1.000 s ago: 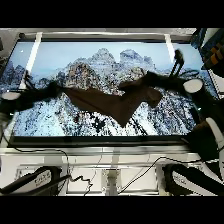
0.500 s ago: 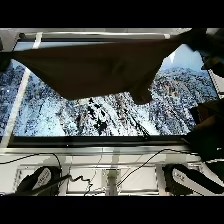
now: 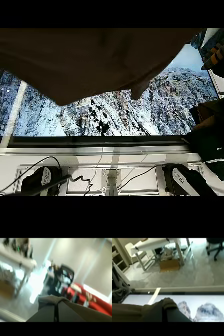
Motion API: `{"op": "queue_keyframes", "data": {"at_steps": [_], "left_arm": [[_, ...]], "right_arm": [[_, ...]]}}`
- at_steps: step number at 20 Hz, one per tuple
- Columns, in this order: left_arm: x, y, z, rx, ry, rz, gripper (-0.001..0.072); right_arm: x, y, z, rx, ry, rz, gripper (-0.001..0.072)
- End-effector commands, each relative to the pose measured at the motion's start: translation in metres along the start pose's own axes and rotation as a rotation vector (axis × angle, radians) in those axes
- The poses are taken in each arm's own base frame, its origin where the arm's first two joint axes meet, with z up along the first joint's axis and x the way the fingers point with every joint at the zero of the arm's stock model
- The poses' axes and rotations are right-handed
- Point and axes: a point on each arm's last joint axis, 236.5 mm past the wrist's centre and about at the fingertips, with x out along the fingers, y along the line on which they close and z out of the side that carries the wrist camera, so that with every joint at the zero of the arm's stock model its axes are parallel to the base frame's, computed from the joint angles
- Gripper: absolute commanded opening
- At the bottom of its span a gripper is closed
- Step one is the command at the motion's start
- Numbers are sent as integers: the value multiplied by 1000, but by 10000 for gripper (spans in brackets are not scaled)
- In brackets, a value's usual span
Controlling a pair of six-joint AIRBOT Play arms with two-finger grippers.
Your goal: Fold the clothes and pants, and hang the long-sleeved shirts on hangers.
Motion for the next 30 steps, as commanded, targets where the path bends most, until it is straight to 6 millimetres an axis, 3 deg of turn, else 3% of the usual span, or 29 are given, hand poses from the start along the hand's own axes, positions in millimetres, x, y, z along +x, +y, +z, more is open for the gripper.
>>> {"op": "queue_keyframes", "data": {"at_steps": [1,3,5,7,8,10,14,16,19,21,22,25,30], "left_arm": [[-48,-22,77,58,-275,27,17],[-60,-33,87,114,-306,20,17],[-56,-34,79,120,-276,10,17],[-40,-30,53,113,-174,-13,16],[-29,-29,31,108,-90,-36,16],[-7,-24,-36,75,156,-99,16],[6,-9,-193,-102,708,-233,14],[12,6,-272,-154,914,-241,14],[-3,21,-412,-119,1222,-308,15],[-9,12,-477,-243,1308,-327,15],[-7,7,-498,-309,1314,-324,15],[4,2,-528,-339,1299,-340,15],[57,8,-505,-249,1148,-299,15]], "right_arm": [[-69,61,28,-106,-116,46,17],[-102,88,37,-149,-175,63,17],[-125,106,39,-179,-209,75,17],[-127,106,32,-186,-184,70,17],[-117,97,23,-170,-143,64,17],[-82,65,-14,-85,6,42,17],[3,-37,-162,233,449,-46,17],[37,-89,-235,381,572,-116,17],[81,-161,-327,549,595,-261,18],[107,-199,-372,616,550,-361,17],[118,-211,-386,649,526,-397,17],[149,-229,-393,737,393,-444,18],[169,-247,-344,650,140,-485,18]]}}
